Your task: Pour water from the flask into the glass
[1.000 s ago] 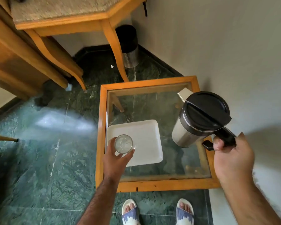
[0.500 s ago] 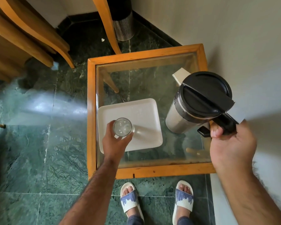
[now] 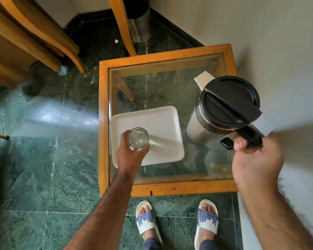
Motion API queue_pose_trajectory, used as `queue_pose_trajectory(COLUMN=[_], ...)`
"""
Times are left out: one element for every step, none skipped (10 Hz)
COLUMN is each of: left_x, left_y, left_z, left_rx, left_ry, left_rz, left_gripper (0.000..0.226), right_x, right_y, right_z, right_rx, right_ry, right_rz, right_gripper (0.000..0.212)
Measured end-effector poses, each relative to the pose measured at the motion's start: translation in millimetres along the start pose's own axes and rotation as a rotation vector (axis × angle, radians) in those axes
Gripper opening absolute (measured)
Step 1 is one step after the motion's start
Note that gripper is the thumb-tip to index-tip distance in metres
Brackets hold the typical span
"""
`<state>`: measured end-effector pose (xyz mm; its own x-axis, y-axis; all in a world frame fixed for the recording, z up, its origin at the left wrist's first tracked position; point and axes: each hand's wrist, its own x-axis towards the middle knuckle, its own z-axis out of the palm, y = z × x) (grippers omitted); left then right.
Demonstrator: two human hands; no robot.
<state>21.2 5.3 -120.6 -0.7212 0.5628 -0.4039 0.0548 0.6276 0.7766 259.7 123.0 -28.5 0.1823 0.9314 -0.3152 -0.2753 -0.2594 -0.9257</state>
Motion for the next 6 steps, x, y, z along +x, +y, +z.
queue_pose_trajectory(left_x=[-1,-1,0,-1,-8,-20], left_y=[-4,-6,-6,-4,1,12], left_z=[0,0,1,-1,-8,-22], left_rx=[0.017,0.027,0.055,0.097,0.152,0.266], left_ry=[-0.003,0.003,0.004,-0.011,-0.056,-0.033], left_rz=[0.005,-0.005,0.0,0.017,0.031,0.131], left_gripper=[0.07,0.068,0.068,0.072,0.102,0.122], right_x=[-1,-5,-9,-8,-8,-9], right_y=[2,6,11,12,10,-14], right_z=[4,0,-1,0,-2,-2], right_rx=[0.109,0.085,0.078,0.086,0.068,-0.094], right_ry=[-0.01,-0.026,-0.009,0.035,0.018,0.022], right_rz=[0.045,0.01,-0.033,-0.012,-0.036,-0.211], right_gripper=[0.043,0.045,0.048,0.038,0.032,0.046])
